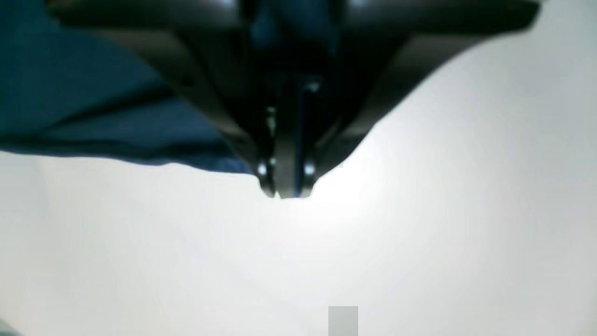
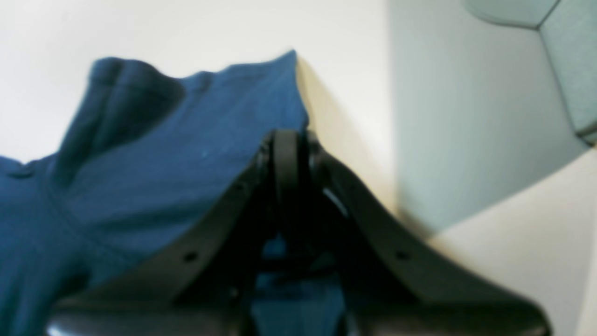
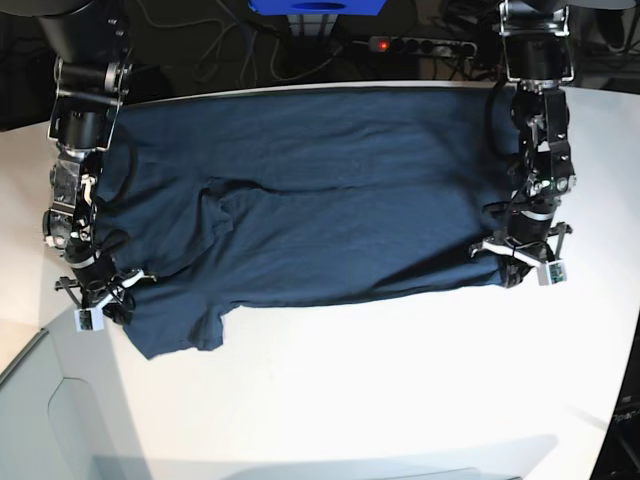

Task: Fold the T-shirt properly
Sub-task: 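Lift the hem with both grippers and fold it toward the collar edge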

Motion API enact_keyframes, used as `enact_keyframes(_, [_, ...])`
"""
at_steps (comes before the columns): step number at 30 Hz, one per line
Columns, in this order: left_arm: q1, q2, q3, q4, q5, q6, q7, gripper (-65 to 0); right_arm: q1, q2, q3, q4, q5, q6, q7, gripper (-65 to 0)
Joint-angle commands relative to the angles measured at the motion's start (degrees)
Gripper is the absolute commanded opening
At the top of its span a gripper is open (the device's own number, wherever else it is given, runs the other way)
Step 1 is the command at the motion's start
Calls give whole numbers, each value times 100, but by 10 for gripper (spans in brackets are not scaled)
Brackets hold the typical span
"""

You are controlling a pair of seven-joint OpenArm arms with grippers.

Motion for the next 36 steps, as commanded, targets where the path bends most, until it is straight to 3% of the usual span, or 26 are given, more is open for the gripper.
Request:
enact_keyframes(1, [-5, -86, -147, 181, -22, -20, -160, -650, 38, 87, 44, 216, 72, -24, 146, -649])
enact_keyframes(6, [232, 160, -622, 585, -22, -64, -116, -650, -393, 78, 44, 840, 72, -24, 146, -649])
enact_keyframes(20, [813, 204, -736, 1315, -22, -64, -125, -650, -1545, 87, 308, 2607, 72, -24, 137, -649])
enact_keyframes(36, [1481, 450, -1008, 1579, -13, -64, -169, -650, -2450, 87, 1038, 2844, 72, 161, 181, -649])
